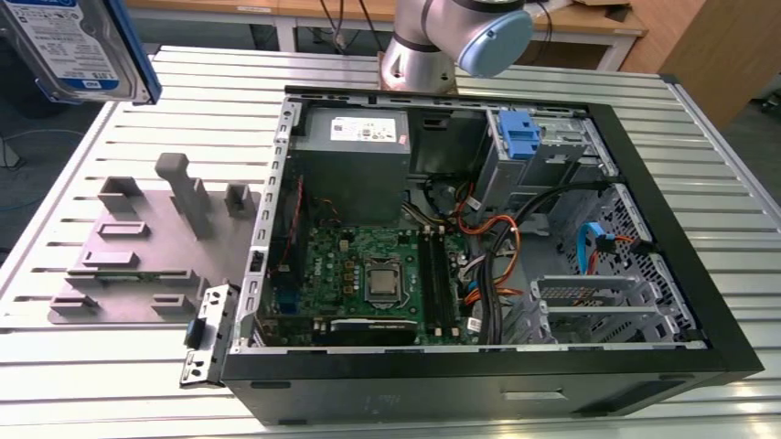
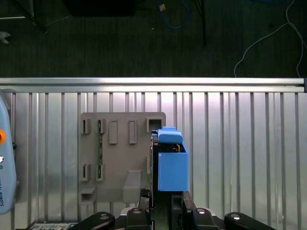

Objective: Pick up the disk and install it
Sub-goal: 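Pick up the disk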

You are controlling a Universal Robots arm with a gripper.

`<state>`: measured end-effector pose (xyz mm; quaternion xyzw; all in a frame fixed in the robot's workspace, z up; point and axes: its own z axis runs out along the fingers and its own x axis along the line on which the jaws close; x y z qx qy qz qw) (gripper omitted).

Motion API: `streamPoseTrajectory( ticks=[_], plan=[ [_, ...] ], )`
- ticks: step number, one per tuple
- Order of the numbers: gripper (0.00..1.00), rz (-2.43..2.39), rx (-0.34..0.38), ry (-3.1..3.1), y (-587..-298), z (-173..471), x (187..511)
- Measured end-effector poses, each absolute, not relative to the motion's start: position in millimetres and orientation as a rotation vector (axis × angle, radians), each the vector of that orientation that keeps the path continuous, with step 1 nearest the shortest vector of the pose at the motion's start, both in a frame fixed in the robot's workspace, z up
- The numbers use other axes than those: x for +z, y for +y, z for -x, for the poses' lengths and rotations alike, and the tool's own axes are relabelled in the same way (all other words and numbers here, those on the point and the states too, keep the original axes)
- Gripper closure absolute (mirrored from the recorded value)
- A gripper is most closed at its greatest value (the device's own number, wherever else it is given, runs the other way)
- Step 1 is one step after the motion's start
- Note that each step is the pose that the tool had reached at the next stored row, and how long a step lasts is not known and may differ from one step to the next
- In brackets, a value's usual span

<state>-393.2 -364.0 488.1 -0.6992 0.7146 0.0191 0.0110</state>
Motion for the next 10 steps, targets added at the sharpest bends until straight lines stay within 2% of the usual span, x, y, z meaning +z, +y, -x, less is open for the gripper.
streamPoseTrajectory(
  ticks=[10],
  plan=[
    [0.65, 2.181, 0.060, 2.230, -364.0, 393.2, 493.8]
  ],
)
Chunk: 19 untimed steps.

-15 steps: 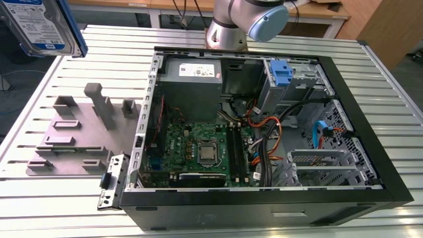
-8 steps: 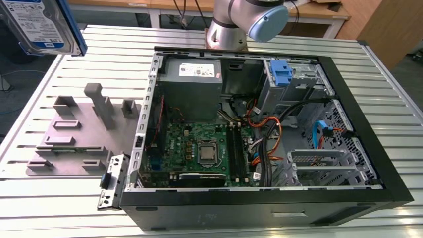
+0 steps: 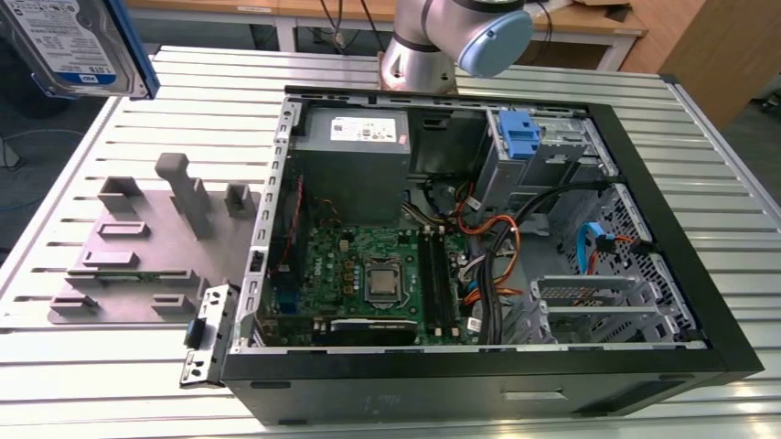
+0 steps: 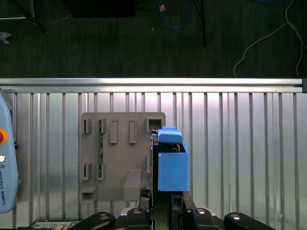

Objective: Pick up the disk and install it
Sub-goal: 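Pick up the disk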

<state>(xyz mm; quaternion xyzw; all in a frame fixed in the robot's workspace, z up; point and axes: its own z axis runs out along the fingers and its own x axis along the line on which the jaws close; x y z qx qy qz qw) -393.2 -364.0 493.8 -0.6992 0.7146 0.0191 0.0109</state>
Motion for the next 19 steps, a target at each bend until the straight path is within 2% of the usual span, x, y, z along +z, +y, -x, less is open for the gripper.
streamPoseTrajectory(
  ticks=[19],
  plan=[
    [0.65, 2.179, 0.060, 2.232, -364, 379, 494]
  ],
)
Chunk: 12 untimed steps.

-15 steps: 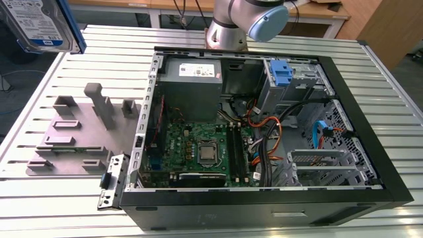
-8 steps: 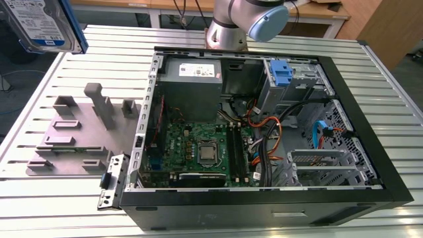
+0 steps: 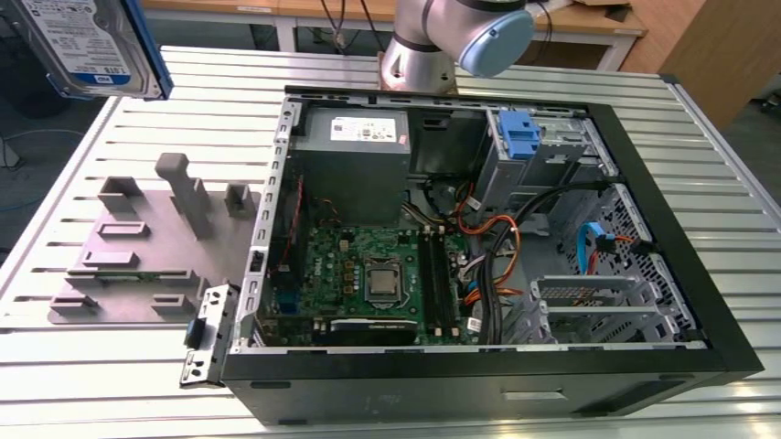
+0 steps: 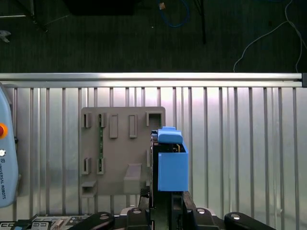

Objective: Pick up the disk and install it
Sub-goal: 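Pick up the disk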

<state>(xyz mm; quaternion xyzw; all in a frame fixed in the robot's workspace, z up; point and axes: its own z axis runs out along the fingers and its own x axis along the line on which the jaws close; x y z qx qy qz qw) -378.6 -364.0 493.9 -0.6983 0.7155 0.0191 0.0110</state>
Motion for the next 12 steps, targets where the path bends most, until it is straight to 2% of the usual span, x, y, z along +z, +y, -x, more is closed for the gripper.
streamPoseTrajectory(
  ticks=[12],
  plan=[
    [0.65, 2.179, 0.060, 2.232, -364, 344, 494]
  ],
)
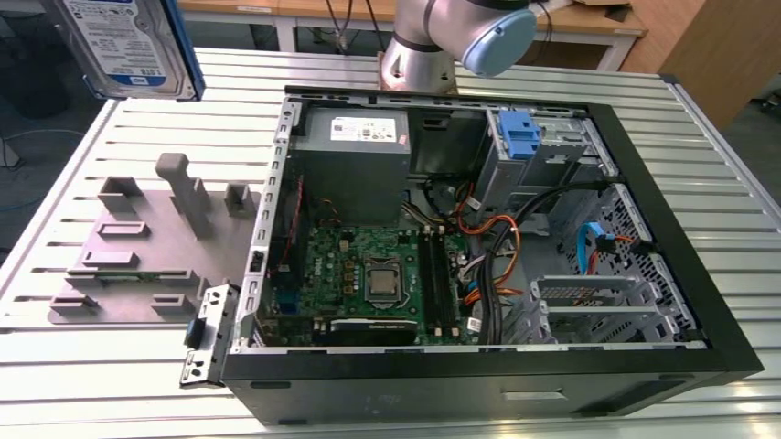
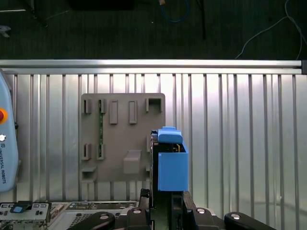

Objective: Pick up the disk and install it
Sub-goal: 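Pick up the disk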

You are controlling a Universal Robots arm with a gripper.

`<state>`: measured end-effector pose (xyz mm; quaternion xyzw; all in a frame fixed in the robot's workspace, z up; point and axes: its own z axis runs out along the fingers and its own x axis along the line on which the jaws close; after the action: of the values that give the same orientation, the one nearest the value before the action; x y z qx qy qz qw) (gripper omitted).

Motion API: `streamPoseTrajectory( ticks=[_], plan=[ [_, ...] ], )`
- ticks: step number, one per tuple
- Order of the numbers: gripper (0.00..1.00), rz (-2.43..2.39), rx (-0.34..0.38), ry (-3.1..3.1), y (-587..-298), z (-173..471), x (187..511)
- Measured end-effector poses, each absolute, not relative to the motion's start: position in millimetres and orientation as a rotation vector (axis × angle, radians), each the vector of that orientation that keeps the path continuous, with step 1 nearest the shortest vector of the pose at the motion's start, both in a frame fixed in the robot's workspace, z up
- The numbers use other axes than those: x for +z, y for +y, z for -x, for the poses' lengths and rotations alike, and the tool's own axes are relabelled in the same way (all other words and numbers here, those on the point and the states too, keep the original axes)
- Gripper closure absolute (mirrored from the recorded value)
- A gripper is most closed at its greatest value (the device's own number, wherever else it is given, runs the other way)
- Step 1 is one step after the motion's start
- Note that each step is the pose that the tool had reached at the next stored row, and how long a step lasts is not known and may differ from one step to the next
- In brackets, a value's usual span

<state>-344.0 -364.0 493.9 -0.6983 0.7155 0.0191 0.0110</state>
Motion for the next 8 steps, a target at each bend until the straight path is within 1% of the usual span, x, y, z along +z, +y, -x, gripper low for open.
streamPoseTrajectory(
  ticks=[8],
  plan=[
    [0.65, 2.179, 0.060, 2.232, -364, 326, 494]
  ],
)
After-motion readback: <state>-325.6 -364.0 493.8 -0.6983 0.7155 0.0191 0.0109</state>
